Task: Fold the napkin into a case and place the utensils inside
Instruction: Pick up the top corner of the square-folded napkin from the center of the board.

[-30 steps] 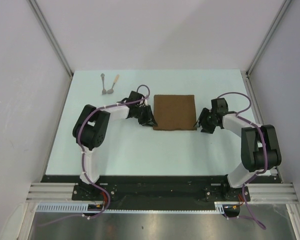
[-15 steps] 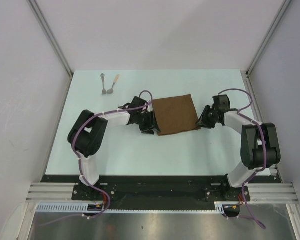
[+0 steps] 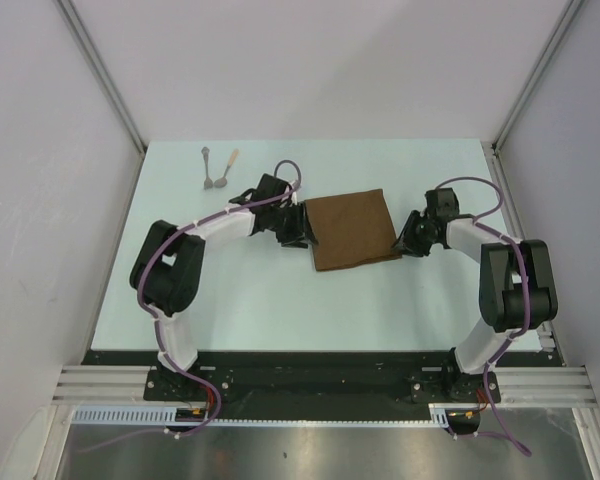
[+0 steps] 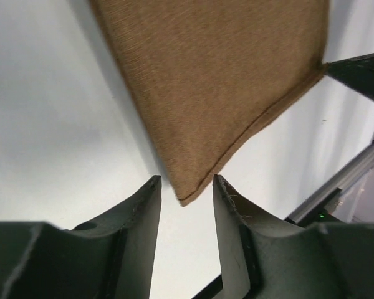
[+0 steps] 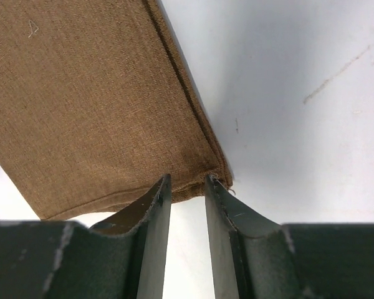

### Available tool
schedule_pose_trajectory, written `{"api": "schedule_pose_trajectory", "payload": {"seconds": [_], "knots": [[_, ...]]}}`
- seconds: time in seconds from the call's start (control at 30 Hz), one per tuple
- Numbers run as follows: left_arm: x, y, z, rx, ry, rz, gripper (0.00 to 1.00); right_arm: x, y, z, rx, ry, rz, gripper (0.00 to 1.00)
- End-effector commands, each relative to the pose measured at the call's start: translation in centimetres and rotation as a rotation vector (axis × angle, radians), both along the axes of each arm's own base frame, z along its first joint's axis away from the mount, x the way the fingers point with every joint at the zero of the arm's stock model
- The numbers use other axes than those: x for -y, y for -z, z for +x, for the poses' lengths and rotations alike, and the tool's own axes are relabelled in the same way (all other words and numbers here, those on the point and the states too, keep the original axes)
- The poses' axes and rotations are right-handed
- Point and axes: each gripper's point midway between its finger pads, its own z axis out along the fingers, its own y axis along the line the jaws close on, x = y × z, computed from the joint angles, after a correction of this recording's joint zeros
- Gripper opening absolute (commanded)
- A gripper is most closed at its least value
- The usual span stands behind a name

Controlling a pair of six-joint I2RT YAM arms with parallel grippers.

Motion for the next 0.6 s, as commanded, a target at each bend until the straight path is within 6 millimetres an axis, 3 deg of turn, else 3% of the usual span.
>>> {"api": "schedule_pose_trajectory", "payload": {"seconds": [0.0,0.37,0.57], "knots": [[1.9,-3.2,1.2,0.059,0.043,-0.097,0.42,0.7,-0.2,0.2,-0.012,0.024,-0.012,0.34],[3.4,-4.5,2.0,0.086,0.055,-0.128,0.41,0.4,0.8,-0.3,-0.039,0.063,0.053,0.35],[3.9,-4.2,1.4,0.067,0.069,-0.14,0.4,0.9,1.1,-0.7,-0.053,0.1,0.088,0.38]]}}
